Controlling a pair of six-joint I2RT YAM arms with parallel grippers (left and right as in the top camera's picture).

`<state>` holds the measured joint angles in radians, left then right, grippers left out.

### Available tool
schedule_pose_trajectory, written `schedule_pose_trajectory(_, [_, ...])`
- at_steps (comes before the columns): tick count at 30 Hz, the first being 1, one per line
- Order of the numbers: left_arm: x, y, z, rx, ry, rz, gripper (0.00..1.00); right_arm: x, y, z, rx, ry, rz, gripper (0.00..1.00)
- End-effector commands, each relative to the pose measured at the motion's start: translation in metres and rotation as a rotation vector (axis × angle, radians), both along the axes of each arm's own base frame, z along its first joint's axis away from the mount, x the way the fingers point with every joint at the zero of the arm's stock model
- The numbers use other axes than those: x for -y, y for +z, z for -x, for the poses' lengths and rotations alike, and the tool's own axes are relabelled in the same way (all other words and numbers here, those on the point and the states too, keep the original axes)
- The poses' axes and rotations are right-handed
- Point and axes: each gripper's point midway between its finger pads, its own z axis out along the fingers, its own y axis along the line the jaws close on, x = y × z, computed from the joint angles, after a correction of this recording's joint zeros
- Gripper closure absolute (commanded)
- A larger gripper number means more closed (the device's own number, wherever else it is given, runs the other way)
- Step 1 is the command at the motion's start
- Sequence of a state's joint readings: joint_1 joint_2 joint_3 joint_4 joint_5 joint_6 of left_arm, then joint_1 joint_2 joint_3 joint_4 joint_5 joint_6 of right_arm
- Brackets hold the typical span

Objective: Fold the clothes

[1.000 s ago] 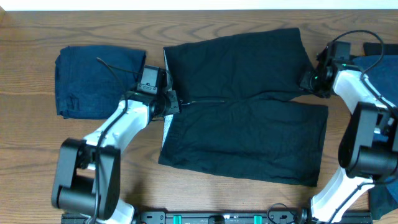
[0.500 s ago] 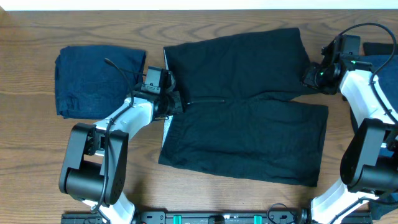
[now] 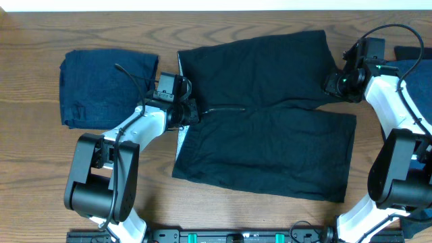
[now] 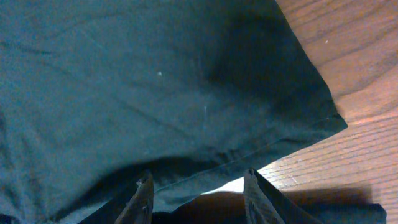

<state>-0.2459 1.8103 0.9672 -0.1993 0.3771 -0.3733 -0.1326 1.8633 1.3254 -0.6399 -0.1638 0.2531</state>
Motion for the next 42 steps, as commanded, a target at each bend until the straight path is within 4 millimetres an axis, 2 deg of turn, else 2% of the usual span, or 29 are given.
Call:
schedule_pose_trajectory(1, [0.003, -0.002, 0.000, -0.005, -0.010, 0.013, 0.78, -0.003, 0.004, -0.002, 0.011, 0.037, 0.016, 0.55])
schedule_pose_trajectory(5, [0.003, -0.001, 0.000, -0.002, -0.008, 0.013, 0.94, -0.003, 0.004, -0.002, 0.011, 0.039, 0.017, 0.55])
schedule_pose_trajectory(10, [0.003, 0.007, -0.002, 0.019, -0.008, 0.019, 0.94, -0.003, 0.004, -0.002, 0.011, 0.039, 0.017, 0.54])
schedule_pose_trajectory(15, [-0.001, 0.024, -0.006, 0.057, 0.003, 0.027, 0.94, -0.003, 0.003, -0.001, 0.010, 0.052, 0.022, 0.54])
schedule_pose_trajectory(20, [-0.028, 0.037, -0.007, 0.066, 0.082, -0.037, 0.94, -0.003, 0.003, -0.001, 0.009, 0.056, 0.024, 0.54])
schedule_pose_trajectory(23, [-0.044, 0.035, -0.002, 0.043, 0.122, -0.090, 0.94, -0.003, 0.003, 0.000, 0.006, 0.056, 0.024, 0.54])
schedule_pose_trajectory(27, [-0.053, 0.022, 0.006, -0.007, 0.137, -0.143, 0.94, -0.004, 0.002, 0.002, -0.001, 0.057, 0.023, 0.54])
schedule_pose_trajectory(30, [-0.055, 0.010, 0.008, -0.036, 0.139, -0.159, 0.92, -0.004, 0.002, 0.004, -0.009, 0.057, 0.021, 0.54])
schedule_pose_trajectory(31, [-0.057, 0.006, 0.009, -0.044, 0.142, -0.171, 0.89, -0.004, 0.001, 0.004, -0.014, 0.056, 0.021, 0.54])
schedule_pose_trajectory(35, [-0.074, 0.005, 0.005, -0.023, 0.183, -0.263, 0.83, -0.005, 0.004, 0.004, -0.009, 0.058, 0.014, 0.54])
schedule_pose_trajectory(36, [-0.079, 0.010, 0.002, -0.007, 0.192, -0.284, 0.75, -0.006, 0.009, 0.005, -0.010, 0.060, 0.011, 0.54])
schedule_pose_trajectory(38, [-0.081, 0.022, -0.002, 0.027, 0.177, -0.298, 0.67, -0.006, 0.021, 0.008, -0.021, 0.061, 0.009, 0.54])
schedule_pose_trajectory(42, [-0.080, 0.057, -0.004, 0.096, 0.188, -0.280, 0.58, -0.007, 0.047, 0.029, -0.077, 0.056, -0.001, 0.55])
